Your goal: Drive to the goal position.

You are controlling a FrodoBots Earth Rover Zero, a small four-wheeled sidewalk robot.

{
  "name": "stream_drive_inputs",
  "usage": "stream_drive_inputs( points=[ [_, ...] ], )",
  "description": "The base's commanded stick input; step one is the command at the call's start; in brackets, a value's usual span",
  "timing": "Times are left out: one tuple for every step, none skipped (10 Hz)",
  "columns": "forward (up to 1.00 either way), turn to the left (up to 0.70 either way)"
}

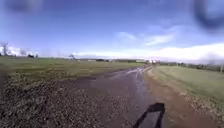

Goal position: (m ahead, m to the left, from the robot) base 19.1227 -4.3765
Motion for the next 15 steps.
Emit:
stream_drive_inputs(
  points=[
    [0.70, 0.00],
    [0.70, 0.00],
    [0.70, 0.00],
    [0.70, 0.00],
    [0.70, 0.00],
    [0.70, 0.00],
    [0.70, 0.00],
    [0.70, 0.00],
    [0.70, 0.00],
    [0.70, 0.00],
    [0.70, -0.03],
    [0.70, -0.10],
    [0.70, -0.06],
    [0.70, -0.03],
    [0.70, -0.01]
  ],
)
